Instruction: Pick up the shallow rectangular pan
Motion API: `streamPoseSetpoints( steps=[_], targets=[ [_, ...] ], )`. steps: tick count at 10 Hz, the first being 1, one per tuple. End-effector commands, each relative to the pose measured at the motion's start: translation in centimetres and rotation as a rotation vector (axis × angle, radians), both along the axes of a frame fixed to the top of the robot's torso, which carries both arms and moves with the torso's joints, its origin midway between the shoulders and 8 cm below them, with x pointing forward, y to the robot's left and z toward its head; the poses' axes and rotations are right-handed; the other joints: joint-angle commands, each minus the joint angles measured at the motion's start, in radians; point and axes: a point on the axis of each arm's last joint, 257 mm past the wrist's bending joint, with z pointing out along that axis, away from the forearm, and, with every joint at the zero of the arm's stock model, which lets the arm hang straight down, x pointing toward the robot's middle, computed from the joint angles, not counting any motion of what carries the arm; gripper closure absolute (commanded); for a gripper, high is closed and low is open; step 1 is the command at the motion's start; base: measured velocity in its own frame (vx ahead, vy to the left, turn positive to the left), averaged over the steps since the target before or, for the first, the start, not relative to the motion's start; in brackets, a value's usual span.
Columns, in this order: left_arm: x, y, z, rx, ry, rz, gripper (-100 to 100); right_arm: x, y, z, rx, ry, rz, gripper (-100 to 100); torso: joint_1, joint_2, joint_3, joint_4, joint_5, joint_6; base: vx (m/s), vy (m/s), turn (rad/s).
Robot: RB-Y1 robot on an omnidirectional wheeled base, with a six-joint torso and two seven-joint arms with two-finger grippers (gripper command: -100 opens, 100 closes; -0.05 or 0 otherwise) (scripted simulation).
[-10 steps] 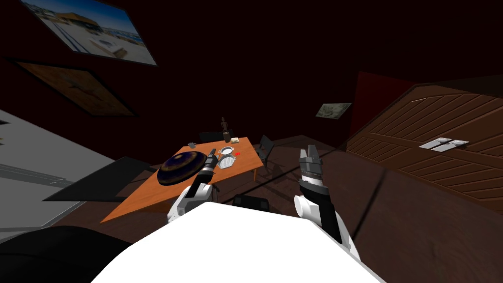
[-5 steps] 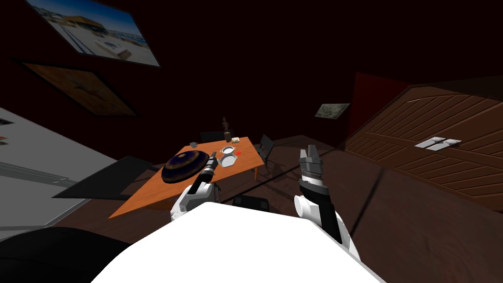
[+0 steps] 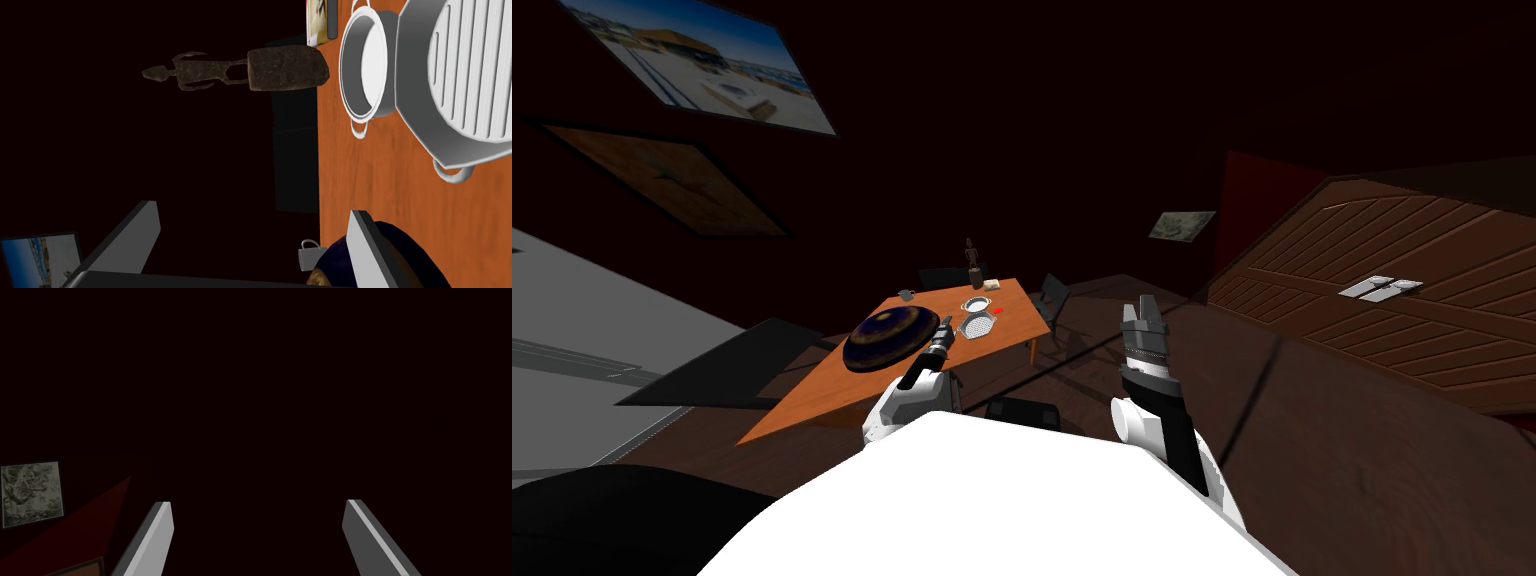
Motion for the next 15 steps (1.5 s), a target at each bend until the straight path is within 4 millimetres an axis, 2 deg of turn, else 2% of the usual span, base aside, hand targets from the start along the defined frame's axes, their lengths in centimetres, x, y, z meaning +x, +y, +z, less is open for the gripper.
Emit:
streamPoseSetpoints(
  steps=[1, 2, 4, 5, 6, 7, 8, 9, 10, 11, 14, 15],
  targets=[
    [-0.1, 0.8, -2.1, -0.029, 0.059, 0.022, -100, 0.0, 0.0, 0.0, 0.0, 0.0, 0.0, 0, 0.0, 0.0, 0.0, 0.0, 0.0, 0.0, -0.013, 0.02, -0.044],
    [-0.2, 0.8, -2.3, -0.031, 0.067, 0.023, -100, 0.0, 0.0, 0.0, 0.0, 0.0, 0.0, 0, 0.0, -0.001, 0.0, 0.0, 0.0, 0.0, -0.009, 0.015, -0.023],
    [-0.5, 2.2, -5.3, -0.079, 0.147, 0.06, -100, 0.0, 0.0, 0.0, 0.0, 0.0, 0.0, 0, -0.001, -0.001, -0.001, 0.0, 0.0, 0.0, -0.006, 0.014, -0.075],
    [-0.6, 2.2, -5.7, -0.083, 0.162, 0.062, -100, 0.0, 0.0, 0.0, 0.0, 0.0, 0.0, 0, 0.0, -0.002, -0.001, 0.0, 0.0, 0.0, -0.001, 0.012, -0.04],
    [-0.8, 2.9, -7.0, -0.107, 0.199, 0.083, -100, 0.0, 0.0, 0.0, 0.0, 0.0, 0.0, 0, -0.001, -0.002, -0.001, 0.0, 0.0, 0.0, 0.003, 0.006, -0.062],
    [-0.9, 2.9, -7.3, -0.11, 0.209, 0.084, -100, 0.0, 0.0, 0.0, 0.0, 0.0, 0.0, 0, -0.001, -0.002, -0.001, 0.0, 0.0, 0.0, 0.005, 0.004, -0.039],
    [-1.2, 3.5, -8.6, -0.137, 0.249, 0.105, -100, 0.0, 0.0, 0.0, 0.0, 0.0, 0.0, 0, -0.001, -0.002, -0.001, 0.0, 0.0, 0.0, 0.011, 0.001, -0.088],
    [-1.3, 3.5, -8.8, -0.138, 0.254, 0.106, -100, 0.0, 0.0, 0.0, 0.0, 0.0, 0.0, 0, -0.002, -0.002, -0.001, -0.001, 0.0, 0.0, 0.011, 0.003, -0.042],
    [-1.6, 4.1, -10.1, -0.166, 0.295, 0.129, -100, 0.0, 0.0, 0.0, 0.0, 0.0, 0.0, 0, -0.002, -0.002, -0.001, -0.001, 0.0, 0.0, 0.021, -0.002, -0.066],
    [-1.6, 4.1, -10.2, -0.167, 0.298, 0.129, -100, 0.0, 0.0, 0.0, 0.0, 0.0, 0.0, 0, -0.002, -0.003, -0.002, -0.001, 0.0, 0.0, 0.018, 0.0, -0.053],
    [-2.4, 5.2, -12.8, -0.227, 0.377, 0.177, -100, 0.0, 0.0, 0.0, 0.0, 0.0, 0.0, 0, -0.002, -0.003, -0.002, -0.001, -0.001, 0.0, 0.022, -0.002, -0.09],
    [-2.4, 5.2, -12.8, -0.228, 0.382, 0.177, -100, 0.0, 0.0, 0.0, 0.0, 0.0, 0.0, 0, -0.002, -0.004, -0.002, -0.001, 0.0, 0.0, 0.026, -0.002, -0.048]
  ],
)
